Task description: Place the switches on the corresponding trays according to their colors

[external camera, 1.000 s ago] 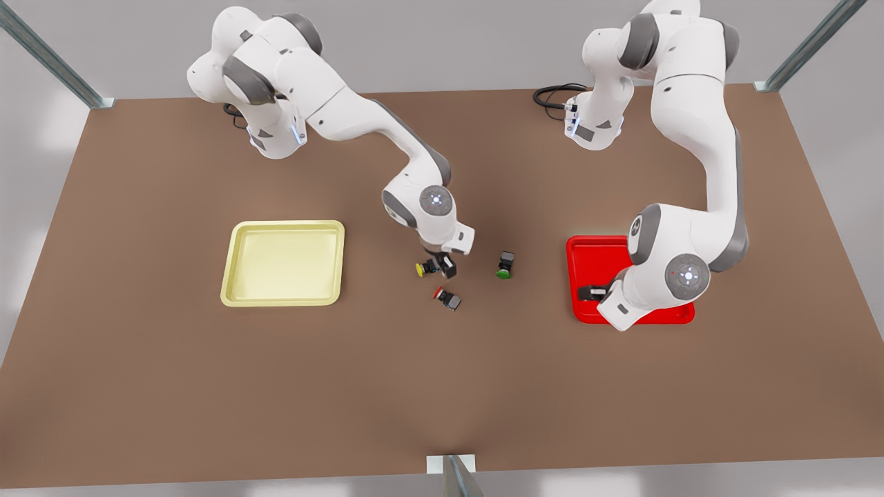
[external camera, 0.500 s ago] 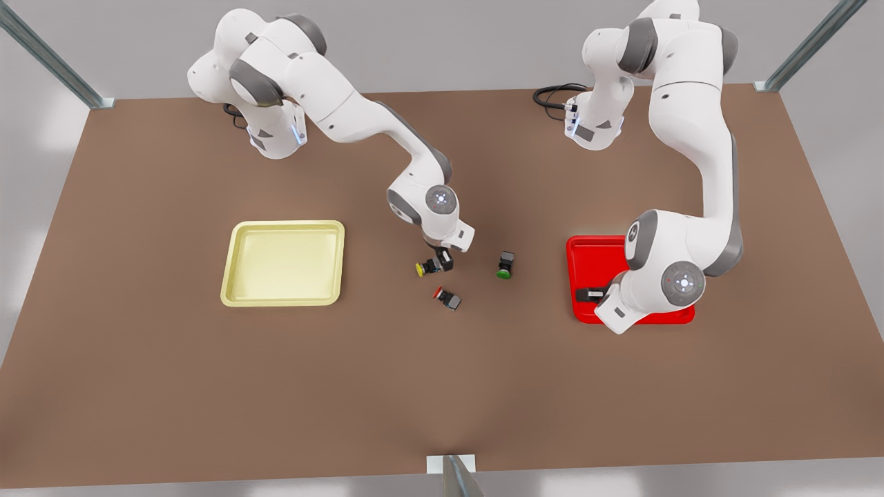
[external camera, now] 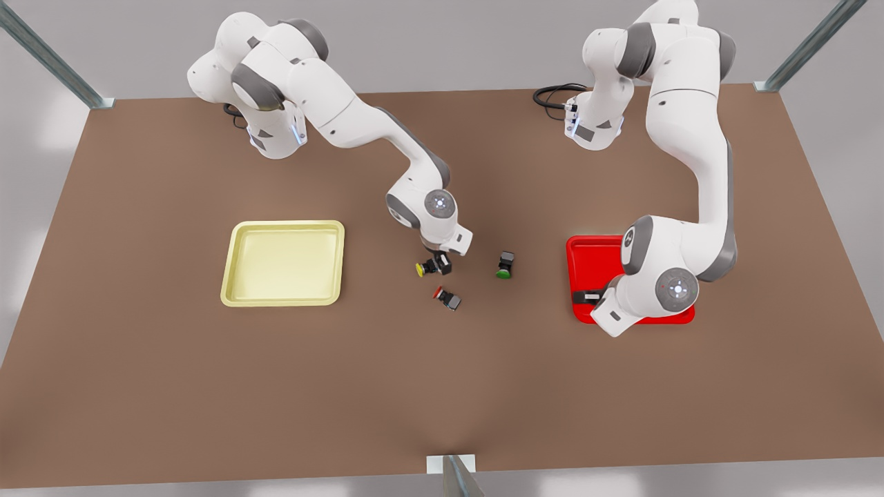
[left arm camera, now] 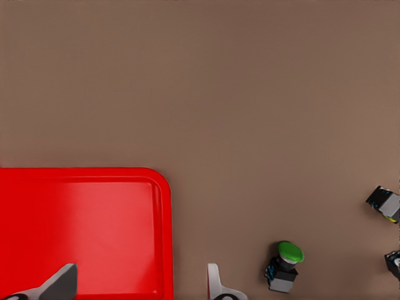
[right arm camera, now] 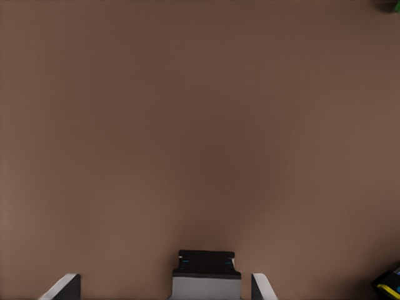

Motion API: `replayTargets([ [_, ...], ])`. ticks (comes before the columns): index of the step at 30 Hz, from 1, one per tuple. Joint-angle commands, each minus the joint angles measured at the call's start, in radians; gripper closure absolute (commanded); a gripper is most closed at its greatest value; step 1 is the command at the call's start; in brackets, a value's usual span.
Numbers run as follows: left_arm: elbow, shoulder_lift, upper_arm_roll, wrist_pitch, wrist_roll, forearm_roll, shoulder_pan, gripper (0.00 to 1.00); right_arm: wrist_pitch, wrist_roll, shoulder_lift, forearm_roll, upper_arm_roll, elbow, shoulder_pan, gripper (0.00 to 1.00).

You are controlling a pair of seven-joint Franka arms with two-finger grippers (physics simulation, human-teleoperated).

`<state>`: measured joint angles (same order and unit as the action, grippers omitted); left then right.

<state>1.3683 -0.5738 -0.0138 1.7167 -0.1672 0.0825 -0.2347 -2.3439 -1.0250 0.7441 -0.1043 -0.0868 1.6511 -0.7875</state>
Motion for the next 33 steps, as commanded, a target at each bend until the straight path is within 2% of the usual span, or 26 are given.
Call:
replayTargets([
  [1,0.000,0.000,0.000,0.000,0.000,0.000,0.000,0.00,0.000,0.000,0.000,0.000,-0.001,0.001,-0.001,0.00],
  [8,0.002,0.000,0.000,0.000,0.000,-0.001,-0.002,0.00,-0.037,-0.006,0.023,-0.017,-0.001,-0.004,-0.004,0.01],
  [9,0.002,0.000,0.000,0.000,0.000,-0.001,-0.002,0.00,-0.038,-0.013,0.023,-0.020,0.001,-0.007,-0.002,0.20],
  [16,0.002,0.000,0.000,0.000,0.000,-0.001,-0.003,0.00,-0.035,-0.040,0.026,-0.064,-0.001,-0.016,0.007,0.22],
  [18,0.002,0.000,0.000,0.000,0.000,-0.001,-0.005,0.00,-0.035,-0.038,0.026,-0.064,0.001,-0.016,0.007,0.33],
  [20,0.002,0.000,0.000,0.000,-0.002,-0.003,-0.006,0.00,-0.034,-0.037,0.024,-0.064,-0.001,-0.016,0.007,0.36],
  [21,0.002,0.000,0.000,-0.002,-0.002,-0.001,-0.006,0.00,-0.032,-0.030,0.024,-0.064,-0.001,-0.016,0.007,0.46],
  [26,0.002,0.000,0.000,-0.003,0.000,-0.003,-0.006,0.00,-0.032,-0.032,0.024,-0.064,-0.001,-0.016,0.007,0.42],
  [28,0.002,0.000,0.000,-0.003,0.000,-0.003,-0.006,0.00,-0.032,-0.029,0.024,-0.064,-0.001,-0.016,0.007,0.47],
  [33,0.002,0.000,0.000,-0.003,-0.002,-0.003,-0.008,0.00,-0.031,-0.029,0.023,-0.064,-0.001,-0.016,0.005,0.51],
])
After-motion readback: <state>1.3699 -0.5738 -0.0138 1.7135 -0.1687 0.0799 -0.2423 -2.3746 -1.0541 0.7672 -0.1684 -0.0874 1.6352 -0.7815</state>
